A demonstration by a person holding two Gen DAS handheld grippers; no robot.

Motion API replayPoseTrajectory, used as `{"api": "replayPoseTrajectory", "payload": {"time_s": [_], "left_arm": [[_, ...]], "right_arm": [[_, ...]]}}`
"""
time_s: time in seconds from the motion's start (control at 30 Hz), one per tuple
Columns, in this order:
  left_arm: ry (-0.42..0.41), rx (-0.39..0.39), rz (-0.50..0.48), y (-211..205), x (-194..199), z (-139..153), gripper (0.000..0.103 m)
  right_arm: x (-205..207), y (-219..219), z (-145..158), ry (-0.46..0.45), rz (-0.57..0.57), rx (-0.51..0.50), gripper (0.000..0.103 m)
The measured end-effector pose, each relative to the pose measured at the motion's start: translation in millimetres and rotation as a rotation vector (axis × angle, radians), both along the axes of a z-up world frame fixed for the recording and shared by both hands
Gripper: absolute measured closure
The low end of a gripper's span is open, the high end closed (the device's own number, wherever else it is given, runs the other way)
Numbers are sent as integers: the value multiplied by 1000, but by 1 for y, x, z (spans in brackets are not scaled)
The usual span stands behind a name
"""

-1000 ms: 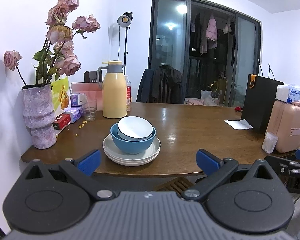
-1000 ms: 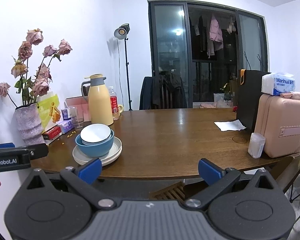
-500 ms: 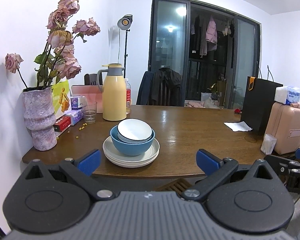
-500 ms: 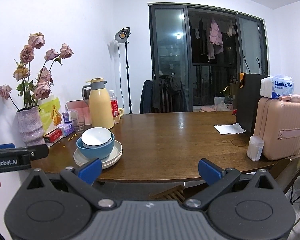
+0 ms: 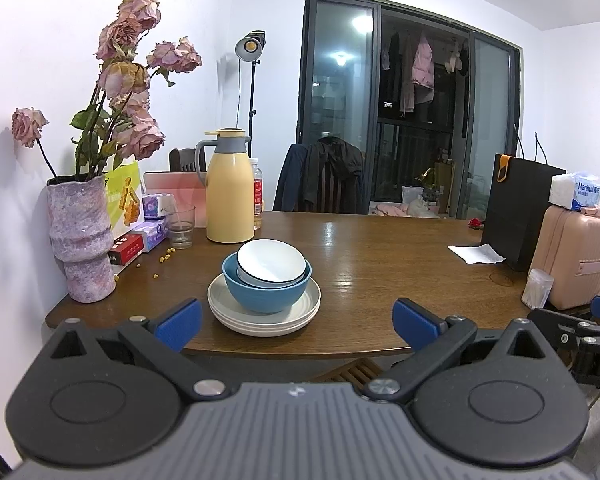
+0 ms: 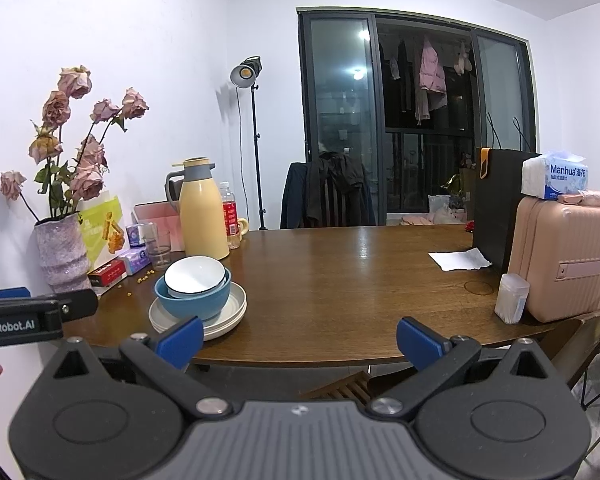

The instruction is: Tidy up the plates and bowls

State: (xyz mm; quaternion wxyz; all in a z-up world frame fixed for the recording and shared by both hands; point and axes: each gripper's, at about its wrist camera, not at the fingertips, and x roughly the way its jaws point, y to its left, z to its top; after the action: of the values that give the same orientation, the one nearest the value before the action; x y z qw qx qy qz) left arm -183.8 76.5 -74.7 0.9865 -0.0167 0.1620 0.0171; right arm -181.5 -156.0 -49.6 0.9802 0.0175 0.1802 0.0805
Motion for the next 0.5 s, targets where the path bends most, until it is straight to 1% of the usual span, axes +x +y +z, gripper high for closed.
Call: {"api": "replayPoseTrajectory", "payload": {"time_s": [0.5], "left_arm": [[-12, 6, -10, 1, 1, 2, 0]], "right_arm": [[-1, 3, 4, -12, -9, -1, 0]]}}
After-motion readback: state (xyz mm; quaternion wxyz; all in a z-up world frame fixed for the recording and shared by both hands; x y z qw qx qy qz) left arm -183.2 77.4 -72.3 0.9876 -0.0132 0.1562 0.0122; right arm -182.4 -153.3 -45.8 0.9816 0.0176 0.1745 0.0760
